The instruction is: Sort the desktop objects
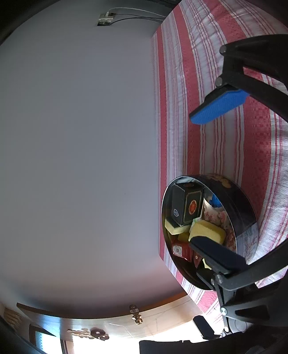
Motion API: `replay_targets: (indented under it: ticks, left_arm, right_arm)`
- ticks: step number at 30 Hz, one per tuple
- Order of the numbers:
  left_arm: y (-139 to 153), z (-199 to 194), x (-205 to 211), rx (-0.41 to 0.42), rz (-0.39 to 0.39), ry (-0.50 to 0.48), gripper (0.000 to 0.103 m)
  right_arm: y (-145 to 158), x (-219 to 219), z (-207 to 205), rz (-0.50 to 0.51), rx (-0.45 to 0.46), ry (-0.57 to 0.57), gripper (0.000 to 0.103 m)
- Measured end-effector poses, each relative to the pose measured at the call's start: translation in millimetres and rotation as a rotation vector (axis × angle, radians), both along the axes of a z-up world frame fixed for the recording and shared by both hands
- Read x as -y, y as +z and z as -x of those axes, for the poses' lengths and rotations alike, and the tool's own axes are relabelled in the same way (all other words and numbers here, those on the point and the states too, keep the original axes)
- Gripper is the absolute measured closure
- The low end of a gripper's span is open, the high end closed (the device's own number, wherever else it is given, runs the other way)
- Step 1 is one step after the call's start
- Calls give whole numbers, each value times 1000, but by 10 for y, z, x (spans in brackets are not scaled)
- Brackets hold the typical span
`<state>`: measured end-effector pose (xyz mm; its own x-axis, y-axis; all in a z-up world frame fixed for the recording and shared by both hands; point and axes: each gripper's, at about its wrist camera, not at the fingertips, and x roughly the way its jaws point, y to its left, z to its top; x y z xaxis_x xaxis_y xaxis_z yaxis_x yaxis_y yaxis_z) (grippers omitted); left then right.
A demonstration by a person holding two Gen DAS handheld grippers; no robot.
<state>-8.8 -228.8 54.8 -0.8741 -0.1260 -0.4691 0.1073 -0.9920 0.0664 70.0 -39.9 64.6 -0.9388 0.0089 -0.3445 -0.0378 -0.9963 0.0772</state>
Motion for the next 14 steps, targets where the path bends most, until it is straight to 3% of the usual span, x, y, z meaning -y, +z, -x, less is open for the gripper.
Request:
replay_targets:
  ticks: [14]
  left_arm:
    - [32,5,5,-10,10,13,1]
  right_arm:
    - [18,-20,1,10,3,-10,0]
